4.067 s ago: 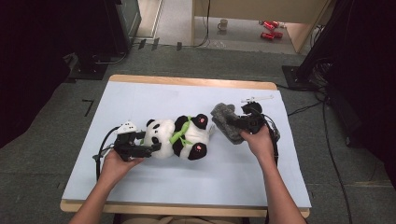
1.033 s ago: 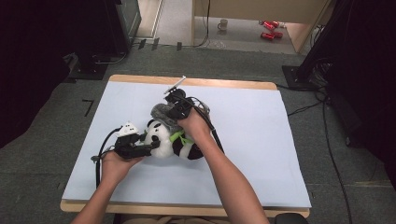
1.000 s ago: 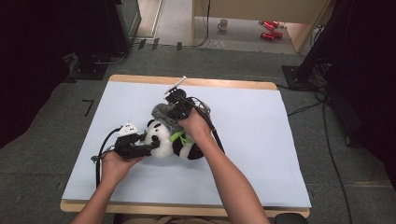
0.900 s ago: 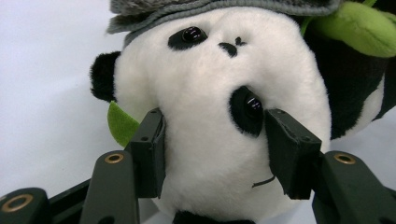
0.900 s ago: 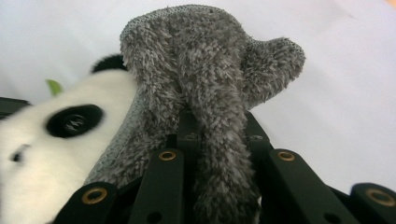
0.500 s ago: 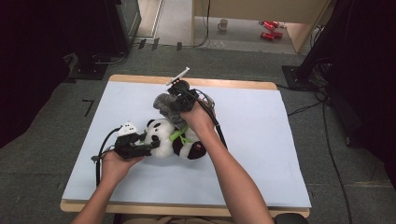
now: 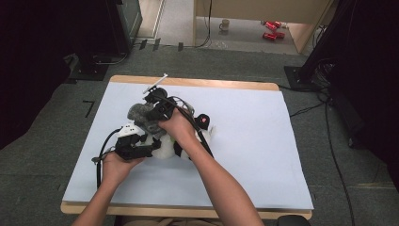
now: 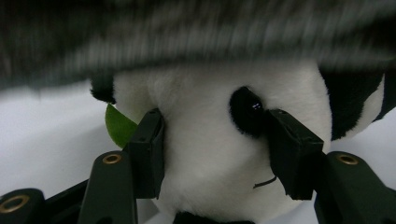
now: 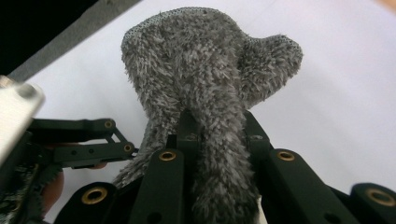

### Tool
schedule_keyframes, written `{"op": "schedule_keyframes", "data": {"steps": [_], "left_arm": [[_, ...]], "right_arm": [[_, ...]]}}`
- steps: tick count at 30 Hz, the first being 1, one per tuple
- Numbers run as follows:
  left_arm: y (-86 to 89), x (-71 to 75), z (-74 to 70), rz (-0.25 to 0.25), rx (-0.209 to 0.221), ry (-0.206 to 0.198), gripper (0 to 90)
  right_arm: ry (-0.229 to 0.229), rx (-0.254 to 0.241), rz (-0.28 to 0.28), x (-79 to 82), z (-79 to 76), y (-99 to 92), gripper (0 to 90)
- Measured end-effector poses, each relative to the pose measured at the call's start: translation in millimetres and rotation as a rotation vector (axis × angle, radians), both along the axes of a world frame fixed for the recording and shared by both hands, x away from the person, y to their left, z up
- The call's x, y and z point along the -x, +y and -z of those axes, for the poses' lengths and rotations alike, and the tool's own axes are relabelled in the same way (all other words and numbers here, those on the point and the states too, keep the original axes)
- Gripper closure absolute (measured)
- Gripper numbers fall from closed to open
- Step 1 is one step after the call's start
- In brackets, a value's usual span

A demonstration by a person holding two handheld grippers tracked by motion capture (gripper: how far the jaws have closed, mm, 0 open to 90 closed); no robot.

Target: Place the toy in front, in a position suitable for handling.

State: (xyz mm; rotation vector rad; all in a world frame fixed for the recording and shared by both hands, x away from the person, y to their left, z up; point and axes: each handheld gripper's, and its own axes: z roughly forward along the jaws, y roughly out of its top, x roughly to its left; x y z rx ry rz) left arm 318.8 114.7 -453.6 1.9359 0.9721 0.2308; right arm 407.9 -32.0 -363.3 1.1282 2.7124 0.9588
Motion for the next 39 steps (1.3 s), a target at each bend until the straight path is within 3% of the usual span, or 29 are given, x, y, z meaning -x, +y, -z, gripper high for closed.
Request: {"op": "schedule_keyframes", "data": {"steps": [4,7,11,13,18,27,36,39], "left_arm": [[0.5,-0.4,0.1,0.002,-0.003,0.008,42.9],[1.3,-2.0,0.0,0.01,-0.001,0.011,42.6],[2.2,-2.9,0.0,0.014,0.0,0.015,42.8],[1.4,-2.7,0.3,0.013,0.0,0.01,42.9],[1.5,-2.7,0.6,0.016,-0.001,0.008,42.9],[0.8,-5.0,0.1,0.017,0.004,-0.005,43.1],[1.9,-14.5,0.6,0.025,0.011,-0.005,43.1],[2.3,-17.7,0.5,0.023,0.016,0.003,43.2]], "right_arm": [[0.027,0.031,0.0,1.5,17.9,3.3,75.5],[-0.008,0.042,0.014,0.9,23.9,-7.9,75.5],[-0.025,0.069,0.051,-3.1,22.5,-21.3,75.6],[-0.004,0.065,0.069,-7.4,24.0,-33.1,75.7],[-0.037,0.087,0.059,-5.4,25.9,-47.2,75.8],[-0.006,0.082,0.119,-12.5,26.6,-83.2,75.4],[-0.047,0.079,0.153,-14.1,19.8,-99.8,75.5],[-0.065,0.102,0.178,-15.2,16.3,-108.9,75.7]]}}
